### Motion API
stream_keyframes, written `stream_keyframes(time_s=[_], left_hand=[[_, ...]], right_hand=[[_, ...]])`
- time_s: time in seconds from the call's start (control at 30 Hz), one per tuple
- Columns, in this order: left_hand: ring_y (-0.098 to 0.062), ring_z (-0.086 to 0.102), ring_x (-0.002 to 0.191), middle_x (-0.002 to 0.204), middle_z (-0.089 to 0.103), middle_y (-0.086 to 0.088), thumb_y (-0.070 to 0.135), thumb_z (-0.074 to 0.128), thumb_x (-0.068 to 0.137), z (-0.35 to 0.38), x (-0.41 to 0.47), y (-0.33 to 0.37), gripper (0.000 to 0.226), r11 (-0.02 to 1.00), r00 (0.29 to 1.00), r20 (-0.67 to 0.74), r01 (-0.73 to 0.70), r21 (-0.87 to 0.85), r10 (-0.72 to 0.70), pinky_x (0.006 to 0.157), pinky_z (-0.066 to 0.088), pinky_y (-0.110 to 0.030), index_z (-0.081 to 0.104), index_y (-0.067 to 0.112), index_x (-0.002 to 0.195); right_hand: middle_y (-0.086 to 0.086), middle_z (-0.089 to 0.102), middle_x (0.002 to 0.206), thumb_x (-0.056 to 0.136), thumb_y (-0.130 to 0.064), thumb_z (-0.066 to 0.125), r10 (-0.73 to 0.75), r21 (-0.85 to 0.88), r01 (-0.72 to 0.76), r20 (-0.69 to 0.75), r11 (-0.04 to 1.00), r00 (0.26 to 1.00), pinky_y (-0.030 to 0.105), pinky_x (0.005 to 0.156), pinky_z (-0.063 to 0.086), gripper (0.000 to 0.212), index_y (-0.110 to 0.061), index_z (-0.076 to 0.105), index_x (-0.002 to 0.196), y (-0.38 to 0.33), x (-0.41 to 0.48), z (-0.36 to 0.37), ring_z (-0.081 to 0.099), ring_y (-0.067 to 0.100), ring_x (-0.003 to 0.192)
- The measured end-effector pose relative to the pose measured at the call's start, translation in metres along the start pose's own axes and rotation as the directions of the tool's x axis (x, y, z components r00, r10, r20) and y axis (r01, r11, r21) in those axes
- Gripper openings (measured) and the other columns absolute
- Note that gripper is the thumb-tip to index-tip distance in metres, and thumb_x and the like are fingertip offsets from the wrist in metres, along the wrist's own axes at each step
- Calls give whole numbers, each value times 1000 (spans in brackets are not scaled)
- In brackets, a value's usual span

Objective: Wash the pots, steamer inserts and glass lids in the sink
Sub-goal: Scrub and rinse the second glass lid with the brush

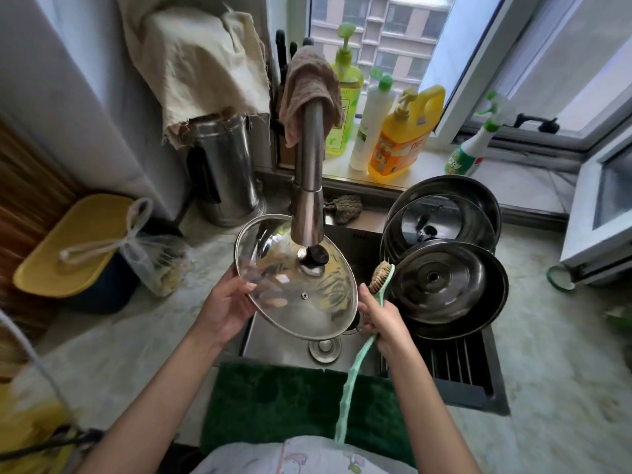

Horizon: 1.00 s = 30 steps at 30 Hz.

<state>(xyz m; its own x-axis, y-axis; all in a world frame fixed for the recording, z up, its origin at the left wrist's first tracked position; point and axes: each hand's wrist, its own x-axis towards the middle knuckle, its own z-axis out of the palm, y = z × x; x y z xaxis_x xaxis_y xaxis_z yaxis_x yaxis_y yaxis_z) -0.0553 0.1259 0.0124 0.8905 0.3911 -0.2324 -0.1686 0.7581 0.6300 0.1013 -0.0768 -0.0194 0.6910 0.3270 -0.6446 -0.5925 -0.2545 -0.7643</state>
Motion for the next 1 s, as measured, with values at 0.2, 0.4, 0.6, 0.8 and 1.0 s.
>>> stream_keyframes(time_s=[0.2, 0.4, 0.6, 0.8, 1.0], left_hand=[[-35, 66, 93, 115, 65, -16, 4, 81, 48, -11, 7, -7, 39, 989, 998, 44, 56, -136, -50, 68, 57, -50, 60, 15, 79], [-38, 45, 129, 142, 42, -24, -2, 46, 80, -13, 15, -11, 40, 944, 966, 210, 202, -262, -148, 99, 38, -63, 55, -5, 119], [-24, 61, 68, 82, 57, -11, 7, 46, 72, 3, 45, -19, 15, 767, 847, -521, 401, 501, -102, 64, 51, -31, 55, 3, 82], [-21, 25, 142, 155, 27, -6, 23, 32, 98, 38, 74, -70, 49, -39, 949, -193, 209, 977, 251, 116, 20, -37, 33, 12, 146], [-21, 24, 142, 151, 33, -2, 18, 26, 101, 30, 76, -71, 45, -108, 979, -30, 52, 993, 202, 116, 19, -37, 36, 11, 143]], right_hand=[[16, 70, 91, 79, -45, 63, 4, 205, -45, 198, 978, 980, 23, 64, 50, 56, 5, 67, 103, 1, -15, -3, 60, 21, 70], [27, 63, 117, 94, -17, 44, -102, 642, -160, 352, 750, 930, 39, 76, 59, 36, 6, 52, 120, -6, -38, -1, 66, 36, 103], [30, 67, 102, 70, -12, 66, -180, 631, 0, 222, 776, 958, 33, 62, 59, 35, -3, 49, 99, -6, -48, -3, 71, 34, 82], [28, 69, 92, 78, -7, 57, -216, 639, 73, 148, 766, 965, 34, 65, 60, 15, -2, 51, 91, -2, -49, 3, 71, 30, 74], [28, 68, 98, 76, -7, 60, -267, 629, 140, 112, 764, 957, 36, 66, 60, 19, -4, 51, 92, -8, -49, -5, 71, 31, 81]])
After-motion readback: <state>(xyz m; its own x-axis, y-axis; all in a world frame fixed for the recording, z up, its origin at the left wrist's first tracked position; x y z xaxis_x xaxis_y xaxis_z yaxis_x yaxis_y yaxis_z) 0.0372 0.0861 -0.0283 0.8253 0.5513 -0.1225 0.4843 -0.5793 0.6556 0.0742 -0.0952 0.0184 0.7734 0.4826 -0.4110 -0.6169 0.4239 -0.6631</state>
